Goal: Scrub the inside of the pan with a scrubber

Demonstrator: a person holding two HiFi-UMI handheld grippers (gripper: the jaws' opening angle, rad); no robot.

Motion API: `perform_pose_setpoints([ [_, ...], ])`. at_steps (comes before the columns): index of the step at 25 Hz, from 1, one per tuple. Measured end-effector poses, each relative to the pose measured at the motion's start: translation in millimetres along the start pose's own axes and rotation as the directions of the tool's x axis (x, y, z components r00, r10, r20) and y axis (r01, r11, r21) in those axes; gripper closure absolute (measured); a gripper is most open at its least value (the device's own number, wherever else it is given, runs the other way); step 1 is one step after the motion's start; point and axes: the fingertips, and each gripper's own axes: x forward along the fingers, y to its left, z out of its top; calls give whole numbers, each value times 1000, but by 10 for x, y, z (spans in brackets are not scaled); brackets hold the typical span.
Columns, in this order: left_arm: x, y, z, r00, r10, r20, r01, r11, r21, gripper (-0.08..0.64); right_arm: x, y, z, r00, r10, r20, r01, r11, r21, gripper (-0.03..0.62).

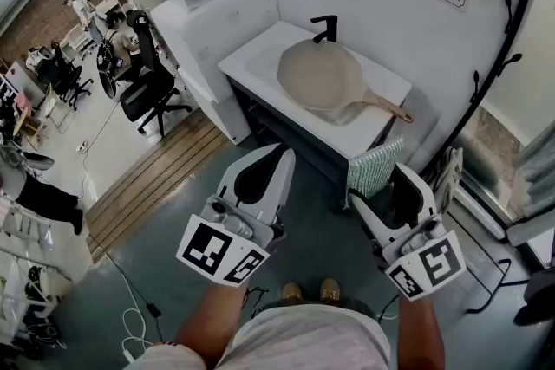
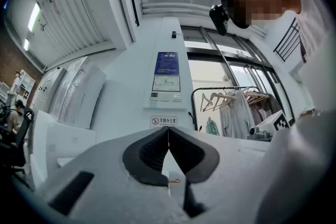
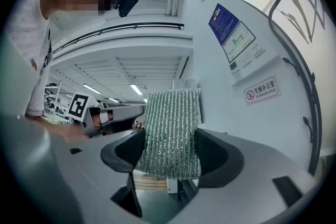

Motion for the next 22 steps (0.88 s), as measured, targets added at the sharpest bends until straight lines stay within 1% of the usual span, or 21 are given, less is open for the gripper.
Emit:
perform_pose_setpoints([
  [7, 10, 23, -45, 1000, 2, -3, -2, 1000, -6, 543, 2, -30, -18, 1000, -8, -2, 8, 1000, 1, 288],
  [13, 12, 62, -55, 1000, 1, -4, -1, 1000, -12, 543, 13, -81, 14, 1000, -19, 16, 18, 999, 40, 288],
  [22, -112, 291, -26, 1000, -2, 6, 2, 1000, -2, 543, 191, 49, -10, 1000, -28, 4, 28, 999, 23, 288],
])
